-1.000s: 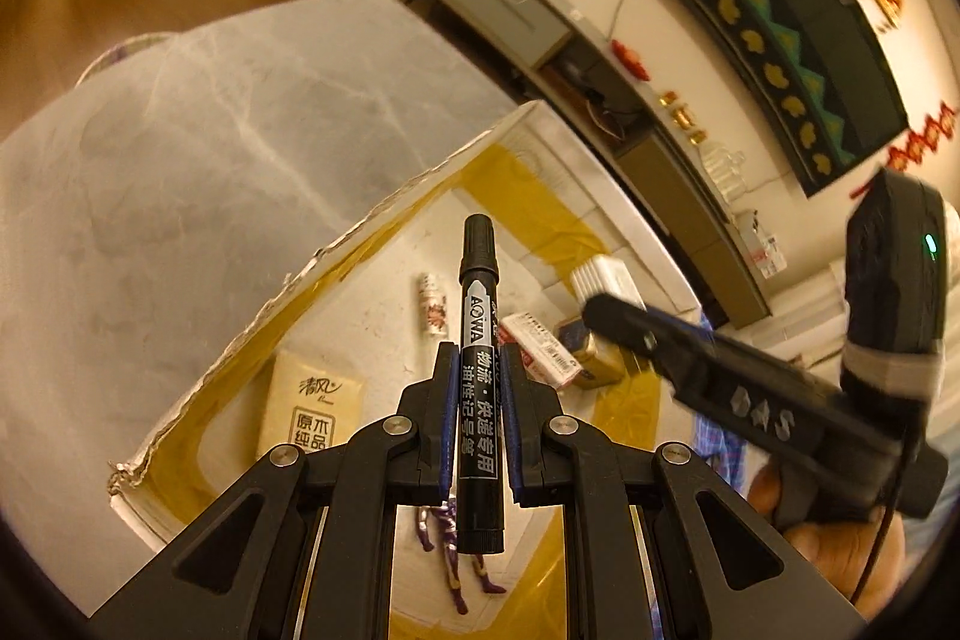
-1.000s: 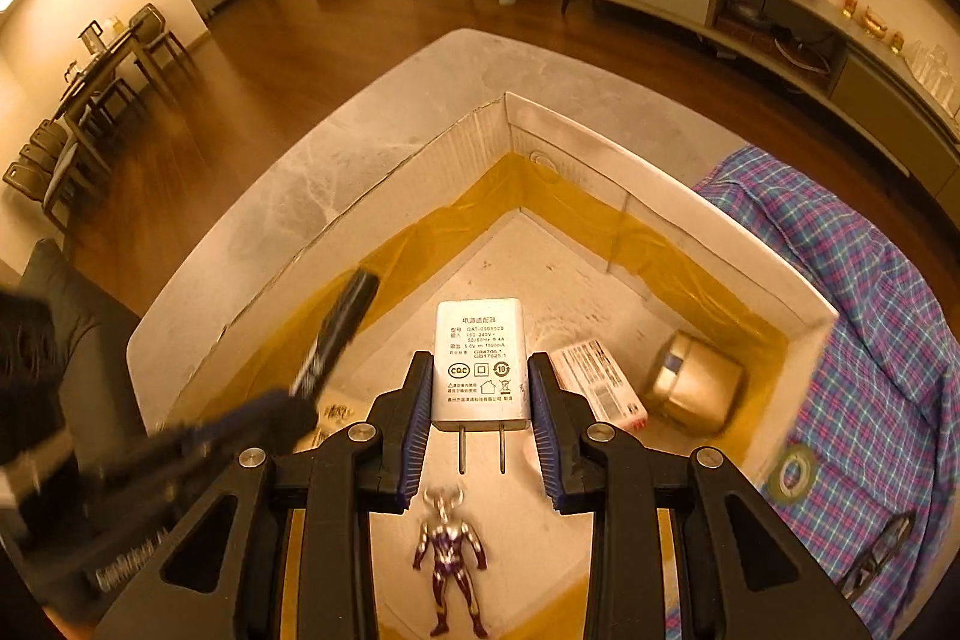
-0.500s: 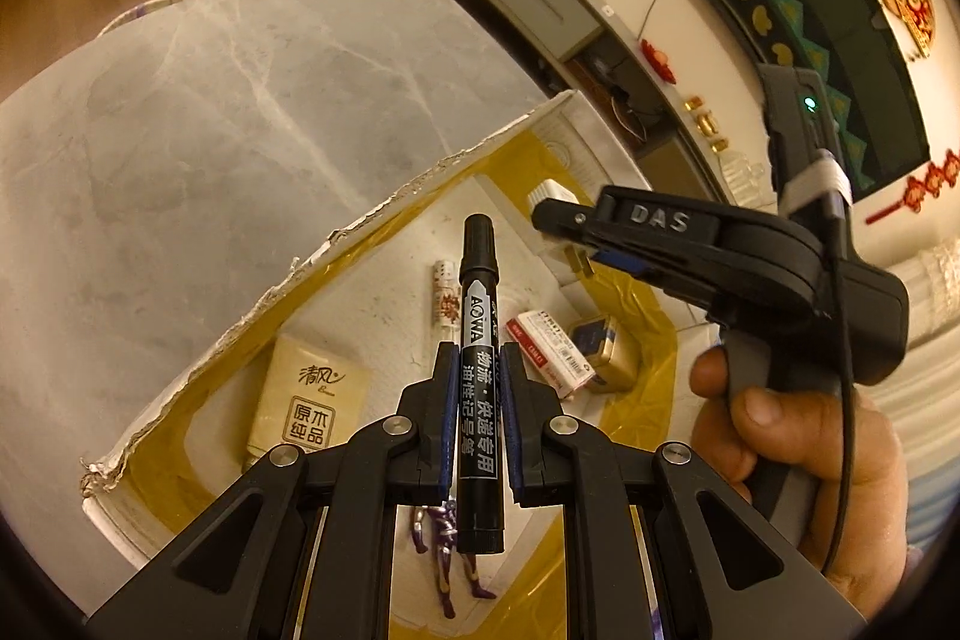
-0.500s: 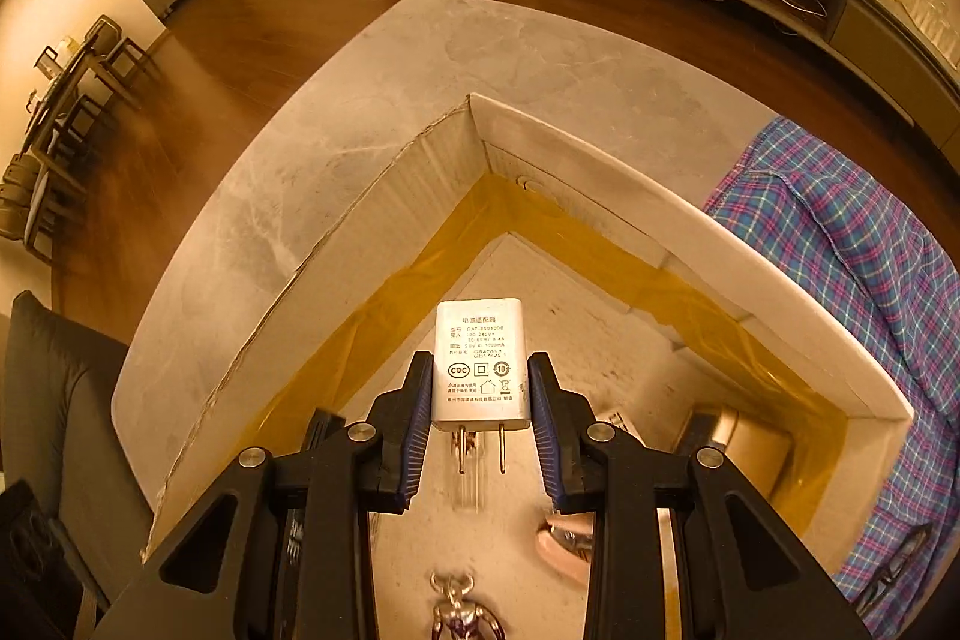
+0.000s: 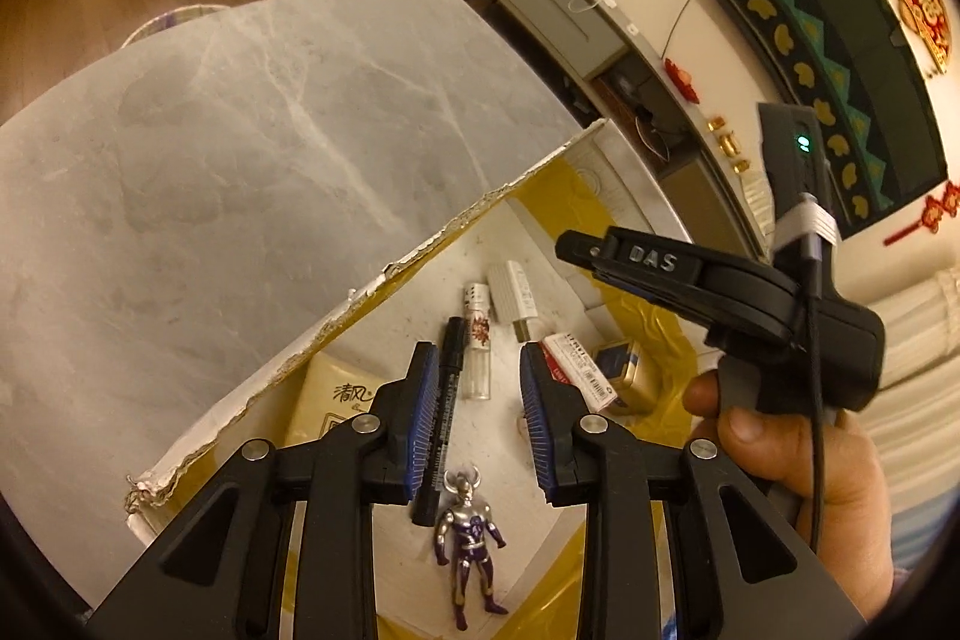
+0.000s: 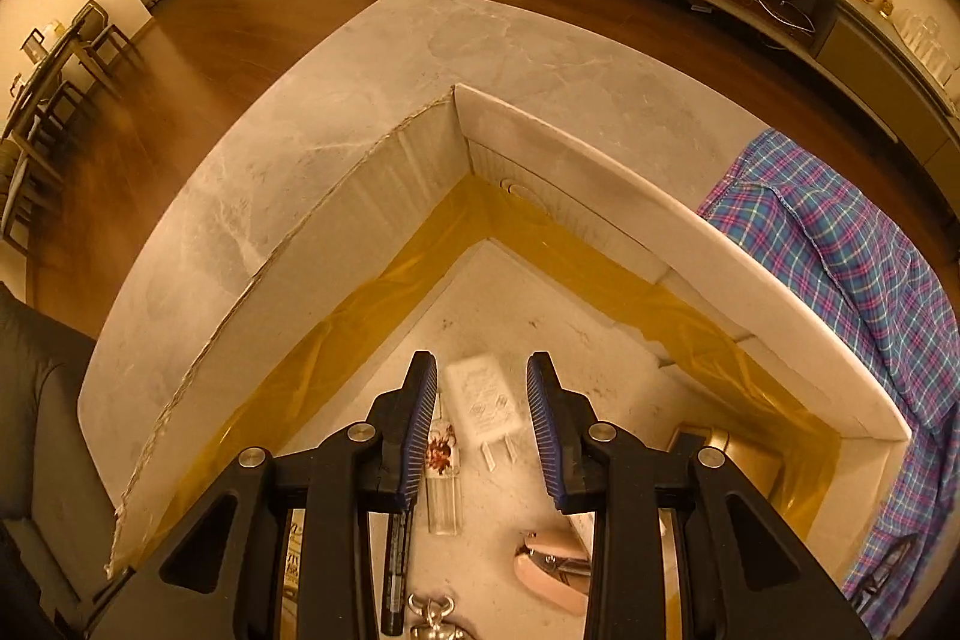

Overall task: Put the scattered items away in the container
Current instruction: 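Open both grippers to drop the charger plug and marker into the box, then move both grippers back over the green tape roll and black glasses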

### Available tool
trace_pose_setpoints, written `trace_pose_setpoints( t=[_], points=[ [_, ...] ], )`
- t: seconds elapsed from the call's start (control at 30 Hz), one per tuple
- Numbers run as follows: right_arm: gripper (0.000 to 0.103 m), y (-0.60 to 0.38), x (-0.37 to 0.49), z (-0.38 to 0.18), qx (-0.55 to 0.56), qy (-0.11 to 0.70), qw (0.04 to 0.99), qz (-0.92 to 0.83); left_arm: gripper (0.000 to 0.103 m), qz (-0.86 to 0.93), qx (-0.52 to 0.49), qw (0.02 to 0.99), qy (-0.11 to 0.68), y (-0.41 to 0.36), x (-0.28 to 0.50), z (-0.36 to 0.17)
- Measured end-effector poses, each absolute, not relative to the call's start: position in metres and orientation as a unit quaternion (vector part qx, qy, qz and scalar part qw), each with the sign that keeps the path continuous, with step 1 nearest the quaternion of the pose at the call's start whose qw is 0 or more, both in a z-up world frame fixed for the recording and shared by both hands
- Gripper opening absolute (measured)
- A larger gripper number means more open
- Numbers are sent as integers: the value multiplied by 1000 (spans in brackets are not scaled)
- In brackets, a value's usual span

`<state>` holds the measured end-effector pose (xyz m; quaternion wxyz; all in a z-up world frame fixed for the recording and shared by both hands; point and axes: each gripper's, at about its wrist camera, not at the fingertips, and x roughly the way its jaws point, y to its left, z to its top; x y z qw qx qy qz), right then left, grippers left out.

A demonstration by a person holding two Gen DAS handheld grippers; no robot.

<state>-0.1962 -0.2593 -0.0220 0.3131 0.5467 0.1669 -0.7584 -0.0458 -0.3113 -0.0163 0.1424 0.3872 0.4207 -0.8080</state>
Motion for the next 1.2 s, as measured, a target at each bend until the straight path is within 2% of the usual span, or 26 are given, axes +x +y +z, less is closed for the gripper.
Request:
trace_pose_setpoints(
  t=[0.13,0.23,0.6,0.77,0.97,1.03,1.2],
  points=[
    [35,-251,-191,-15,547,160,321,-756,30,-813,381,146,415,-311,-47,-12],
    [43,-244,-187,-9,547,150,335,-752,30,-821,372,153,405,-312,-46,-4],
    [44,-193,-136,52,484,136,434,-748,33,-855,331,132,378,-298,-41,19],
    [44,-137,-108,84,436,130,455,-765,33,-891,300,101,324,-267,-43,41],
    [54,-56,-100,100,393,110,414,-814,36,-935,275,45,221,-202,-51,67],
    [54,-26,-104,99,387,96,390,-830,37,-943,272,23,190,-181,-55,71],
    [55,23,-125,68,417,64,333,-843,39,-943,293,-23,154,-139,-70,65]
  ],
)
